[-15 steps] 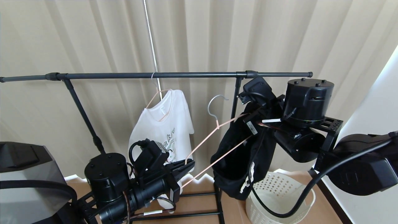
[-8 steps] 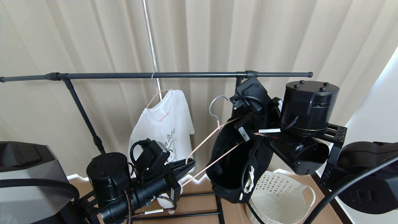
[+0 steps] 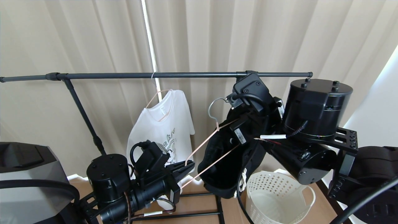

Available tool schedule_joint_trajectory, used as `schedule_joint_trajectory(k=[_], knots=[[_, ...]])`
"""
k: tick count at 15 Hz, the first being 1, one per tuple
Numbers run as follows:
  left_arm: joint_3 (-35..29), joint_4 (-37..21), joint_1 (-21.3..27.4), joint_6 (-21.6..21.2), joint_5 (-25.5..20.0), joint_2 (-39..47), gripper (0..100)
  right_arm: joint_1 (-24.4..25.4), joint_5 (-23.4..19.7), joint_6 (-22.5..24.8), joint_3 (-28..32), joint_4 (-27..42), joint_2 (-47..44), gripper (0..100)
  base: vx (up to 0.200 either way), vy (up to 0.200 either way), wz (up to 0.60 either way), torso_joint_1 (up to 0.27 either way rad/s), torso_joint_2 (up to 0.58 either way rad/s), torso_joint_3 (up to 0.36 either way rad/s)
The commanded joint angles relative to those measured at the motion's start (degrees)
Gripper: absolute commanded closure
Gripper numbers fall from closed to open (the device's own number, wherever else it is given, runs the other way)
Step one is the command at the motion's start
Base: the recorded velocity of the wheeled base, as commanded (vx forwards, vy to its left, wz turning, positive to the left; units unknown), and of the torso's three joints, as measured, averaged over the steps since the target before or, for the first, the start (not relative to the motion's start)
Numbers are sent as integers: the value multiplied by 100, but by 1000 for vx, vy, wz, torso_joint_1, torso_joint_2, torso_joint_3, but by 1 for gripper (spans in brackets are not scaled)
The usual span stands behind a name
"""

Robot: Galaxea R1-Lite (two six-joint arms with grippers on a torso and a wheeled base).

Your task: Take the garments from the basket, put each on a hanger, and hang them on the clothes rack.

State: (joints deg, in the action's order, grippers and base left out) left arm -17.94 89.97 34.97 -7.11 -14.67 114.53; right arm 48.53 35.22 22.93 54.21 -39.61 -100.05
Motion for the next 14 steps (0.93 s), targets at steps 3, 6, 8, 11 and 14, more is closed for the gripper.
schedule_joint_trajectory(k=[3, 6, 8, 11, 14], knots=[[-34, 3, 1, -1, -1, 8, 100, 306, 46, -96, -25, -12, 47, 100, 0, 0, 0, 0, 0, 0], [-7, 3, 1, -1, -1, -1, 100, 491, 99, -166, -25, -3, -6, 100, 0, 0, 0, 0, 0, 0], [-16, 3, 1, -1, -1, -18, 100, 526, 152, -166, -7, -12, -6, 100, 0, 0, 0, 0, 0, 0], [19, 3, -8, -1, -1, -27, 100, 341, 170, -219, 37, -38, 64, 0, 0, 0, 0, 0, 0, 0], [28, 3, -26, -1, -1, -115, 100, 130, 284, -201, 107, -135, 29, 0, 0, 0, 0, 0, 0, 0]])
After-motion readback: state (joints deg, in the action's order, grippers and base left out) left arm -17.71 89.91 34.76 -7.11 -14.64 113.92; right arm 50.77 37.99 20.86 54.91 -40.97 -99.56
